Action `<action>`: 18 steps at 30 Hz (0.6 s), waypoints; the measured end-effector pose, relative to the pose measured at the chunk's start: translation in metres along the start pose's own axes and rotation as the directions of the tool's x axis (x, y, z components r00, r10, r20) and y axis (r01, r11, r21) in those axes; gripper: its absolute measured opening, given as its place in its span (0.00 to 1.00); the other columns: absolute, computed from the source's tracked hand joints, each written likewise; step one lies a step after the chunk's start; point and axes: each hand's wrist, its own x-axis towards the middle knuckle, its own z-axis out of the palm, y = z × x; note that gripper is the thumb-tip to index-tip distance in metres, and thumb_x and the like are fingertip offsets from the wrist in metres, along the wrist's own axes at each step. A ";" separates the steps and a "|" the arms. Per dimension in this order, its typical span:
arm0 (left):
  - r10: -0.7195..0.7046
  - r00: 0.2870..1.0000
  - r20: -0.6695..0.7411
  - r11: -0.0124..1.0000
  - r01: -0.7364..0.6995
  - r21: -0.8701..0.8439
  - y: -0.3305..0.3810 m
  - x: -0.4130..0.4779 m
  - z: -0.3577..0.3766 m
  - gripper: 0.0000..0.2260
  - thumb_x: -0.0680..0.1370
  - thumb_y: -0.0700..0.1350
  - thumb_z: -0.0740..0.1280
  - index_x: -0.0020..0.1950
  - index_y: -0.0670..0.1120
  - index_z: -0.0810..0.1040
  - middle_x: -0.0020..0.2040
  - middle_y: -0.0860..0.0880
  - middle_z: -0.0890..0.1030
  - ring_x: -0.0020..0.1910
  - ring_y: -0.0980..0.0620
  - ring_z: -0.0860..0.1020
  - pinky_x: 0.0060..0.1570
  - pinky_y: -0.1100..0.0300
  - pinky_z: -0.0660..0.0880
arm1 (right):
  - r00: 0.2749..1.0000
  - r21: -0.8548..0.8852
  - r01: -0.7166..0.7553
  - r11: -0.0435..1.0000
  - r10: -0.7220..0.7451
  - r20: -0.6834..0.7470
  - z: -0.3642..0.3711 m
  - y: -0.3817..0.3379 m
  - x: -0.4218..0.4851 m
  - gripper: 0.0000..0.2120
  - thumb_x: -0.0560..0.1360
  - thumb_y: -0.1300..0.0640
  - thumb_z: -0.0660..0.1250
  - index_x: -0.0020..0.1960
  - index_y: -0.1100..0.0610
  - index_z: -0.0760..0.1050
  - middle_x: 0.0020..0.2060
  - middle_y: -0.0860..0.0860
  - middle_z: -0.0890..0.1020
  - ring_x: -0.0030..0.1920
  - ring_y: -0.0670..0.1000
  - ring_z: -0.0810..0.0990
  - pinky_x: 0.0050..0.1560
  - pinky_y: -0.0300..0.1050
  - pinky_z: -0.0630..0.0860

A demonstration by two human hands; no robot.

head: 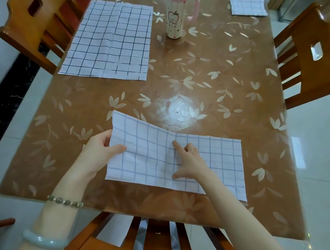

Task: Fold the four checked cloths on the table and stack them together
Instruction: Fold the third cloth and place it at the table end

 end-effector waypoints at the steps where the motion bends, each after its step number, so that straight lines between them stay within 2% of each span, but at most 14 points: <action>1: 0.017 1.000 0.012 1.000 -0.017 0.007 0.004 -0.004 0.004 0.14 0.75 0.35 0.69 0.58 0.49 0.79 0.51 0.51 0.84 0.51 0.51 0.82 0.50 0.53 0.78 | 1.000 -0.018 0.000 1.000 0.000 0.004 0.000 -0.001 0.000 0.58 0.58 0.45 0.79 0.76 0.45 0.45 0.55 0.51 0.62 0.58 0.52 0.63 0.56 0.50 0.74; 6: 0.080 0.997 0.014 0.993 -0.081 0.088 0.014 -0.012 0.015 0.15 0.76 0.35 0.67 0.58 0.52 0.79 0.52 0.54 0.83 0.52 0.52 0.81 0.51 0.52 0.79 | 1.000 -0.058 0.002 0.998 -0.002 0.005 0.001 -0.006 0.001 0.59 0.58 0.46 0.80 0.76 0.46 0.43 0.58 0.53 0.62 0.60 0.55 0.64 0.54 0.51 0.75; 10: 0.080 0.996 -0.030 0.994 -0.078 0.083 0.020 -0.011 0.003 0.16 0.76 0.33 0.67 0.50 0.55 0.79 0.44 0.58 0.84 0.47 0.56 0.82 0.41 0.62 0.77 | 1.000 -0.058 0.016 0.998 -0.016 -0.008 0.007 -0.021 0.008 0.59 0.58 0.45 0.79 0.76 0.47 0.43 0.59 0.54 0.62 0.60 0.56 0.65 0.54 0.51 0.74; 15: 0.060 0.997 -0.040 0.991 -0.055 0.122 0.029 -0.009 -0.017 0.15 0.75 0.34 0.68 0.51 0.55 0.80 0.50 0.53 0.84 0.50 0.50 0.81 0.46 0.53 0.78 | 0.999 -0.061 0.038 0.997 -0.039 -0.017 0.016 -0.043 0.018 0.60 0.59 0.44 0.79 0.76 0.50 0.42 0.62 0.56 0.62 0.61 0.57 0.64 0.57 0.53 0.73; 18: 0.065 0.998 -0.015 0.991 -0.063 0.121 0.035 -0.012 -0.016 0.15 0.75 0.34 0.67 0.51 0.55 0.80 0.48 0.54 0.84 0.49 0.52 0.82 0.41 0.58 0.76 | 0.999 -0.066 0.042 0.997 -0.043 -0.024 0.017 -0.045 0.019 0.60 0.58 0.43 0.79 0.76 0.49 0.42 0.61 0.56 0.62 0.61 0.57 0.64 0.57 0.52 0.74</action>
